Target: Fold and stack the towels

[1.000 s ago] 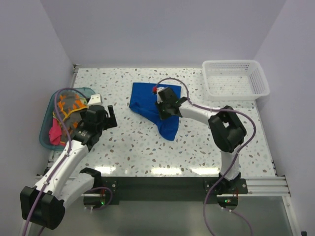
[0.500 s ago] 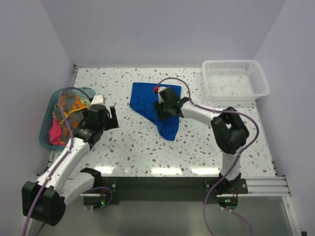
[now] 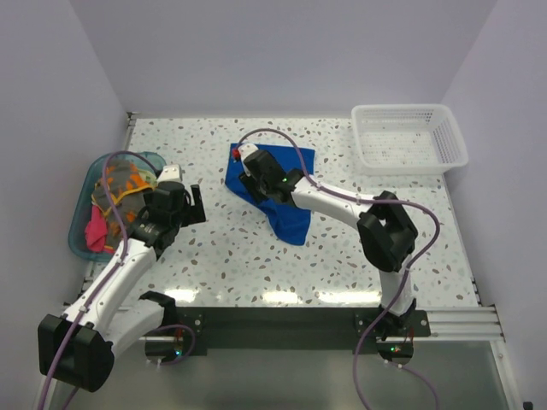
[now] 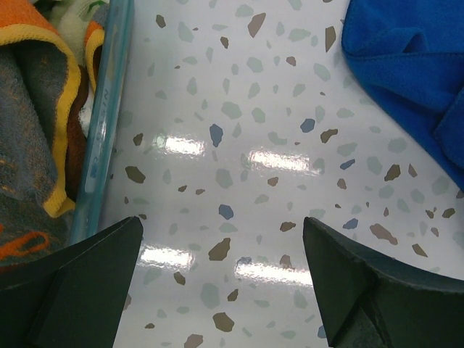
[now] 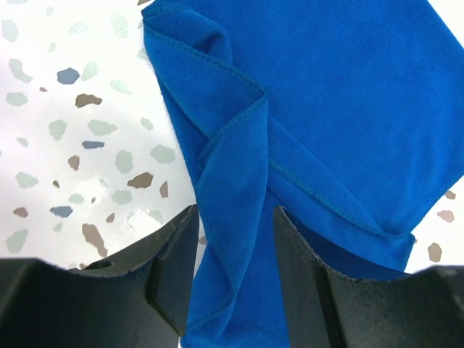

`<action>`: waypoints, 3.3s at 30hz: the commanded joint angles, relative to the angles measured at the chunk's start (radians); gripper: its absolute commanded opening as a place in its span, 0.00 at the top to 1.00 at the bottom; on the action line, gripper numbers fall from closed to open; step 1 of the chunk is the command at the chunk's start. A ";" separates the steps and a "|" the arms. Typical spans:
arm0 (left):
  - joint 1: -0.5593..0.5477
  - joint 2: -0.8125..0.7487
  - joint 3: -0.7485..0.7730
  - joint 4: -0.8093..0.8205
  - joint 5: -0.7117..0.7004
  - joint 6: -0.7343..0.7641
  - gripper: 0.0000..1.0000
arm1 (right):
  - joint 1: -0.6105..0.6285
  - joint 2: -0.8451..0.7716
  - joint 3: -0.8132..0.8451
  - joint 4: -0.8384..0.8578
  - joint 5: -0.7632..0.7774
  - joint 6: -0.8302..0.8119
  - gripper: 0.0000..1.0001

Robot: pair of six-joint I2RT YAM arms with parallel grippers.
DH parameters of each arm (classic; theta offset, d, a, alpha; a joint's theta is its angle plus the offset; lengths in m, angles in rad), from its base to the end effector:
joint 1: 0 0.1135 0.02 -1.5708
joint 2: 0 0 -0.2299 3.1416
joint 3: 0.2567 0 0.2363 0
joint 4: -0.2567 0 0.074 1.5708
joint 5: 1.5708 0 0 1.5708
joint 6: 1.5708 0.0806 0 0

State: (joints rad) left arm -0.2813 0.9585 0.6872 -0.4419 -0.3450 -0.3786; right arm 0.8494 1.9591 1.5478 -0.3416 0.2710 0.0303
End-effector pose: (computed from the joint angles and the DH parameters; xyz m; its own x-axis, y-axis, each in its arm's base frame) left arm 0.2357 -0.0397 0.2001 -0.5898 -0.1916 -0.7845 -0.2179 0.9732 -0.0739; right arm 0.3142 0.3245 0.1862 -0.4694 -0.4895 -0.7349 -0.5805 0.7982 -0.1609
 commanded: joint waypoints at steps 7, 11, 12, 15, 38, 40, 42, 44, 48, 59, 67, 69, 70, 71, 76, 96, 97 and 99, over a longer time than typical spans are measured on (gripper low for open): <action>0.007 -0.001 0.008 0.032 -0.014 0.012 0.02 | 0.031 0.113 0.129 -0.010 0.054 -0.043 0.59; 0.007 -0.006 0.006 0.031 -0.015 0.010 0.02 | 0.033 0.173 0.167 -0.010 0.123 -0.009 0.59; 0.007 -0.006 0.006 0.029 -0.015 0.010 0.02 | 0.033 0.185 0.175 -0.013 0.134 -0.006 0.59; 0.007 -0.004 0.006 0.029 -0.014 0.010 0.02 | 0.033 0.218 0.201 -0.027 0.160 0.006 0.60; 0.007 -0.004 0.009 0.028 -0.029 0.009 0.02 | 0.040 0.060 0.120 -0.097 -0.249 0.132 1.00; 0.007 -0.006 0.009 0.028 -0.032 0.007 0.02 | 0.042 0.043 0.092 -0.086 -0.372 0.178 0.98; 0.007 -0.007 0.011 0.026 -0.034 0.007 0.02 | 0.046 0.049 0.069 -0.071 -0.444 0.215 0.96; 0.007 -0.007 0.009 0.025 -0.034 0.004 0.02 | 0.054 0.058 0.054 -0.036 -0.539 0.261 0.93; 0.007 -0.010 0.008 0.022 -0.037 0.001 0.02 | 0.112 0.099 0.081 -0.040 -0.644 0.283 0.77; 0.002 0.032 0.037 0.002 0.191 -0.051 0.03 | 0.044 -0.172 -0.126 -0.192 -0.307 0.200 0.34; -0.217 0.242 0.092 0.038 0.195 -0.140 0.32 | -0.098 -0.315 -0.419 -0.154 -0.213 0.283 0.59; -0.237 0.287 0.080 0.072 0.205 -0.157 0.38 | -0.104 -0.322 -0.452 -0.149 -0.197 0.298 0.61; -0.242 0.322 0.072 0.087 0.212 -0.160 0.44 | -0.105 -0.322 -0.463 -0.139 -0.187 0.302 0.61; -0.243 0.339 0.066 0.100 0.227 -0.167 0.45 | -0.111 -0.322 -0.486 -0.132 -0.176 0.309 0.62; -0.280 0.446 0.031 0.180 0.221 -0.187 0.51 | -0.130 -0.310 -0.548 -0.094 -0.158 0.330 0.63; -0.355 0.315 -0.138 0.033 0.222 -0.384 0.51 | -0.141 -0.442 -0.687 -0.263 -0.112 0.395 0.65; -0.354 0.306 -0.130 0.026 0.221 -0.382 0.49 | -0.142 -0.447 -0.677 -0.267 -0.113 0.392 0.64; -0.354 0.281 -0.097 0.005 0.218 -0.382 0.42 | -0.148 -0.463 -0.646 -0.280 -0.118 0.382 0.64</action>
State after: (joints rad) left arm -0.6312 1.2747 0.5716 -0.3344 -0.1291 -0.7322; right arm 0.7128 1.5482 0.8589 -0.5655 0.1223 0.4110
